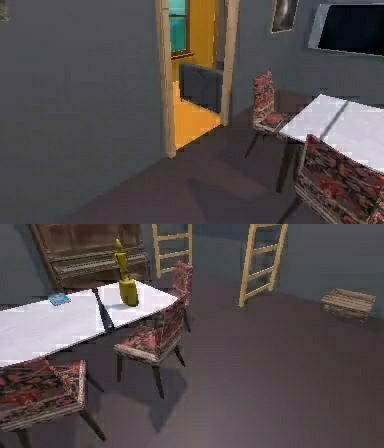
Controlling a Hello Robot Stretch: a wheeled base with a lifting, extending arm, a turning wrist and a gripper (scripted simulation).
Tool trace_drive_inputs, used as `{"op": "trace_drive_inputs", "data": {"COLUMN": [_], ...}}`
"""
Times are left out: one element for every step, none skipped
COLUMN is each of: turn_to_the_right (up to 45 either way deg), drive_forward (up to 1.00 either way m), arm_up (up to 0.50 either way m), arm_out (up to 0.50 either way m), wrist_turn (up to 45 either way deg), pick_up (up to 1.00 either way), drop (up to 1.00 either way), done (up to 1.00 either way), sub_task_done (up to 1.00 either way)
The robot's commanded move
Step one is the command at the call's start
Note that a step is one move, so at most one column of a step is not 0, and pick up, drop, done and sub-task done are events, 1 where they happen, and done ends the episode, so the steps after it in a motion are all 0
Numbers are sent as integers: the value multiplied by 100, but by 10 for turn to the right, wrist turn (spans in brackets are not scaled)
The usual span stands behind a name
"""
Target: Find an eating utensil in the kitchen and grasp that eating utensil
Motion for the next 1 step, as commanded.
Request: {"op": "trace_drive_inputs", "data": {"turn_to_the_right": [0], "drive_forward": [100], "arm_up": [0], "arm_out": [0], "wrist_turn": [0], "pick_up": [0], "drop": [0], "done": [0], "sub_task_done": [0]}}
